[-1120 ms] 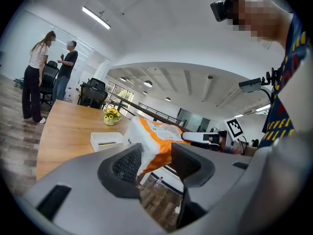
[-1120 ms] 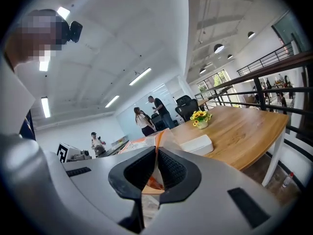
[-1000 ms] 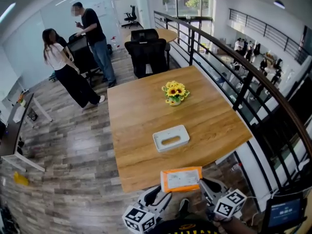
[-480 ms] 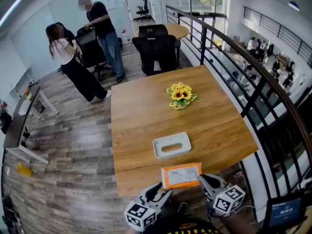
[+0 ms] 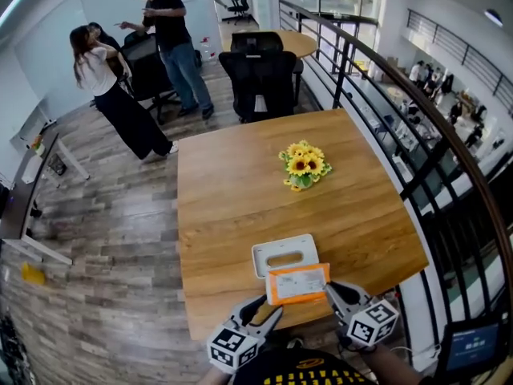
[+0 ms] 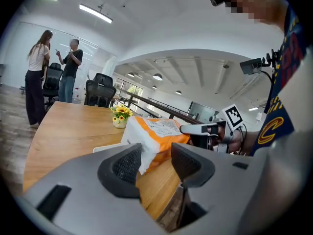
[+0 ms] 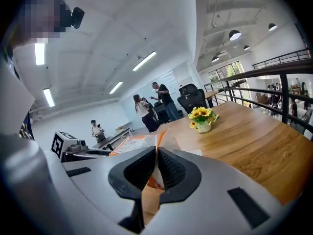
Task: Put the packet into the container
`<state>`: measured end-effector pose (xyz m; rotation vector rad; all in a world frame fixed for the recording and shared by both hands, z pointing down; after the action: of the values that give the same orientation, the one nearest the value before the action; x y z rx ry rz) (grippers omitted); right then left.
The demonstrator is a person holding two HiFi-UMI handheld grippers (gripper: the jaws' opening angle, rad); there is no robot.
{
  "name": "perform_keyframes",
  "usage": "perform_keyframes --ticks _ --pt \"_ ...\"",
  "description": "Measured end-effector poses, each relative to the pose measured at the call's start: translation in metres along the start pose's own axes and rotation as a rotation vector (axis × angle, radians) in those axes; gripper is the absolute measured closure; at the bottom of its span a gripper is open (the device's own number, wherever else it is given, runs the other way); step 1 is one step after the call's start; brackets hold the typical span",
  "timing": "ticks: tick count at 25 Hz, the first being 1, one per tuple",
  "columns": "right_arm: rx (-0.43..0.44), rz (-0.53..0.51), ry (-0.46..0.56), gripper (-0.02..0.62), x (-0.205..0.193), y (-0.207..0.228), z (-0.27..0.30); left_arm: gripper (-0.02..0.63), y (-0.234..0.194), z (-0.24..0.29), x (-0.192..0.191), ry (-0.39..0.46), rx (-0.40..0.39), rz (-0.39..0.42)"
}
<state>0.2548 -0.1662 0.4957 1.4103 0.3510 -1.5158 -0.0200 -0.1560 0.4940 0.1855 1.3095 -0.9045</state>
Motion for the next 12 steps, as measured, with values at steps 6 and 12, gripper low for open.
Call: perform_keyframes --ticks 6,12 --pt "-0.009 -0.014 -0.044 0.572 0.011 0.015 0.047 0.411 -0.041 0.023 0.008 -0.034 0.008 0.05" --pt "-0.019 -0.03 -0.074 0.572 0.008 0.026 0.079 0.412 -0.072 0.04 0.003 -0.075 0.021 0.061"
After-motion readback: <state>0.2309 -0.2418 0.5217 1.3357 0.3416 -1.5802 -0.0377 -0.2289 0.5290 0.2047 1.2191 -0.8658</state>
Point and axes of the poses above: the fingertips, and each gripper's own axes: z forward along the fingers, y to its right, x out of its top, the point moved 10 cm from there along -z, backward along the fingers, and after that the axes turned 2 degrees about y, right-handed, at the moved point
